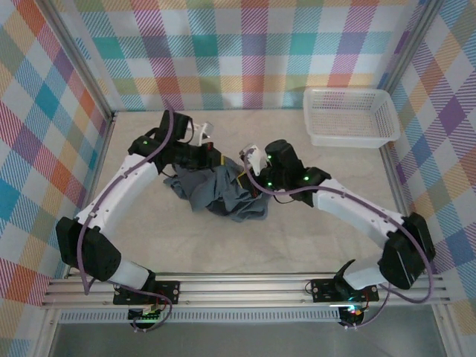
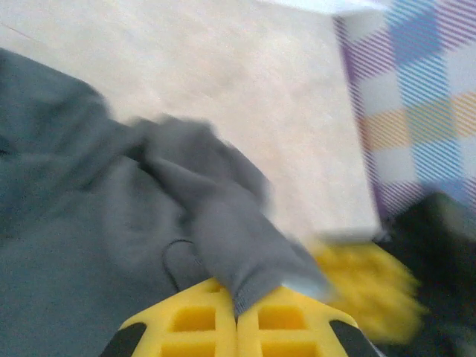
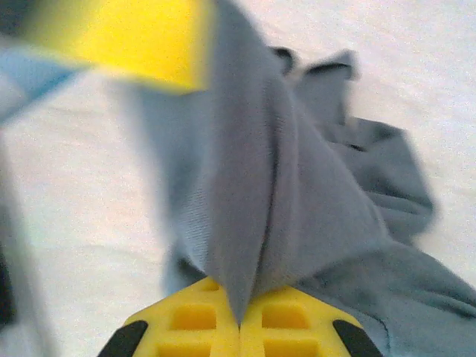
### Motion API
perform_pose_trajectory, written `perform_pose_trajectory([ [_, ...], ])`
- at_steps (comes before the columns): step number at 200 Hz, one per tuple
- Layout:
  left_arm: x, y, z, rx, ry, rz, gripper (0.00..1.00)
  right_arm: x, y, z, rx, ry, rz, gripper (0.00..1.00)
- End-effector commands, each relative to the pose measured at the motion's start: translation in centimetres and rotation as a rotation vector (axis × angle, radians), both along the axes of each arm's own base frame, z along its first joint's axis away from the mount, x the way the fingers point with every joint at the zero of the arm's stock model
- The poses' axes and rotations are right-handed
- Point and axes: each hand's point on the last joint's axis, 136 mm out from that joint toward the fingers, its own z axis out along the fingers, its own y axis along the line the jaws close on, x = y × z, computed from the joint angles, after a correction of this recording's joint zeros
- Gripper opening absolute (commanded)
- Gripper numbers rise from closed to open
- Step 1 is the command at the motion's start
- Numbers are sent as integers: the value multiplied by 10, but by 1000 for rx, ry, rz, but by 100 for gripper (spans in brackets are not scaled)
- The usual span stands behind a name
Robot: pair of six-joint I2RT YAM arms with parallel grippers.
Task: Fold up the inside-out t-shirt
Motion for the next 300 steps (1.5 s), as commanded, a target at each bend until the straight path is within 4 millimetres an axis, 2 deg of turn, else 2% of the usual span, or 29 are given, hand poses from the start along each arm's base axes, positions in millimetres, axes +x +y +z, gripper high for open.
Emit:
perform_pose_trajectory([
  [1, 36, 33, -50, 176, -42, 79, 0, -55, 8, 81, 298, 122, 236, 0],
  [8, 42, 31, -57, 158, -42, 93, 0, -57, 7, 86, 333, 148, 237, 0],
  [26, 48, 24, -63, 97, -54, 115, 18, -40, 1, 88, 375, 167, 160, 0],
  [50, 38, 36, -42, 101, -112, 165, 31, -8, -7, 67, 322, 206, 20, 0],
  [67, 18, 50, -18, 97, -149, 217, 43, 2, -8, 57, 296, 247, -10, 0],
  [84, -9, 53, -4, 43, -163, 225, 47, 5, -4, 52, 291, 271, -2, 0],
  [102, -35, 36, 3, 2, -201, 128, 47, 8, 1, 48, 291, 300, 3, 0],
  [125, -59, 7, 2, 50, -295, -33, 49, 10, 5, 48, 298, 324, 18, 0],
  [149, -56, -12, -5, 105, -348, -85, 57, 5, 9, 49, 296, 344, 58, 0],
  [180, -32, -16, -15, 154, -364, -44, 64, -1, 11, 54, 306, 369, 100, 0],
  [189, -25, -13, -12, 168, -372, -4, 62, -3, 11, 54, 306, 377, 103, 0],
  [200, -19, -11, -2, 149, -382, 38, 52, -3, 10, 52, 300, 384, 95, 0],
  [225, -18, -15, 21, 27, -392, 66, 38, -3, 8, 41, 267, 405, 79, 0],
  [234, -20, -17, 22, 13, -385, 58, 28, -4, 8, 38, 262, 414, 80, 0],
  [250, -24, -17, 21, 10, -356, 41, 0, -4, 10, 37, 262, 425, 90, 0],
  [263, -29, -18, 25, -8, -338, 31, 0, -1, 8, 31, 241, 430, 67, 0],
  [274, -32, -17, 33, -39, -319, 35, 0, 9, 2, 18, 188, 425, 1, 0],
  [300, -32, -2, 39, -54, -150, 79, 0, 36, -37, -39, 80, 449, -124, 0],
])
